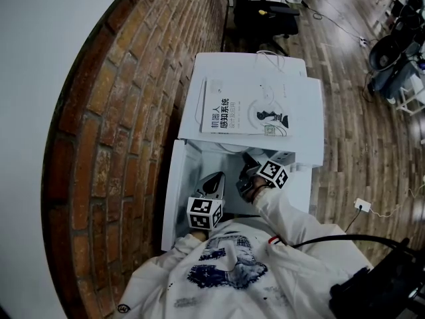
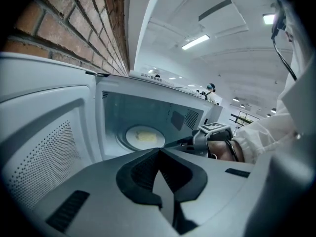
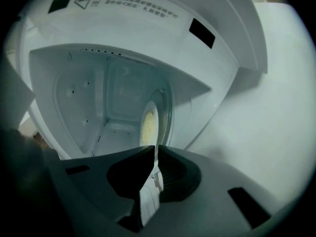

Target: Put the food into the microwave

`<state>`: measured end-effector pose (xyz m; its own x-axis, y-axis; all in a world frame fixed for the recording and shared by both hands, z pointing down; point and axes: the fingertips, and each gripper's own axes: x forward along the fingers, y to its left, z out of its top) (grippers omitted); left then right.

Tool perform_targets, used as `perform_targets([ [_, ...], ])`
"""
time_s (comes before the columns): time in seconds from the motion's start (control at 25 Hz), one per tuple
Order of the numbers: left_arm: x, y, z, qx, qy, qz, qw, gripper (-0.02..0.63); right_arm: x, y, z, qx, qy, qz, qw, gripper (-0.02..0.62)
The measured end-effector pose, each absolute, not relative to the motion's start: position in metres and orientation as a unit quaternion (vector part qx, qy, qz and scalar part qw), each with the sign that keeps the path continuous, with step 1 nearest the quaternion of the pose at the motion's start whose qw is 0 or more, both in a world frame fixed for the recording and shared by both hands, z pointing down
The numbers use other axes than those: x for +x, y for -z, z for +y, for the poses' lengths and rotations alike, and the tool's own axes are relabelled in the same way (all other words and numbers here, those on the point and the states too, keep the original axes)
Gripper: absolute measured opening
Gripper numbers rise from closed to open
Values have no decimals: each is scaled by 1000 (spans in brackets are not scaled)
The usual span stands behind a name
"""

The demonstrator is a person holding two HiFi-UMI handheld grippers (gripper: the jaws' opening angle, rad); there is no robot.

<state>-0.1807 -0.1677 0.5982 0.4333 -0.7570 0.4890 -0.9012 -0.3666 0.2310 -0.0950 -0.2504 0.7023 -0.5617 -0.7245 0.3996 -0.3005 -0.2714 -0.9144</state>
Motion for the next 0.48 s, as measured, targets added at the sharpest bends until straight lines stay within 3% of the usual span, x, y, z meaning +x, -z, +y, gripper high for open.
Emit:
perform_targets([
  [0.48, -173, -591, -158, 805, -142, -524, 237, 8, -75, -691, -213, -431, 629, 639, 98, 28],
])
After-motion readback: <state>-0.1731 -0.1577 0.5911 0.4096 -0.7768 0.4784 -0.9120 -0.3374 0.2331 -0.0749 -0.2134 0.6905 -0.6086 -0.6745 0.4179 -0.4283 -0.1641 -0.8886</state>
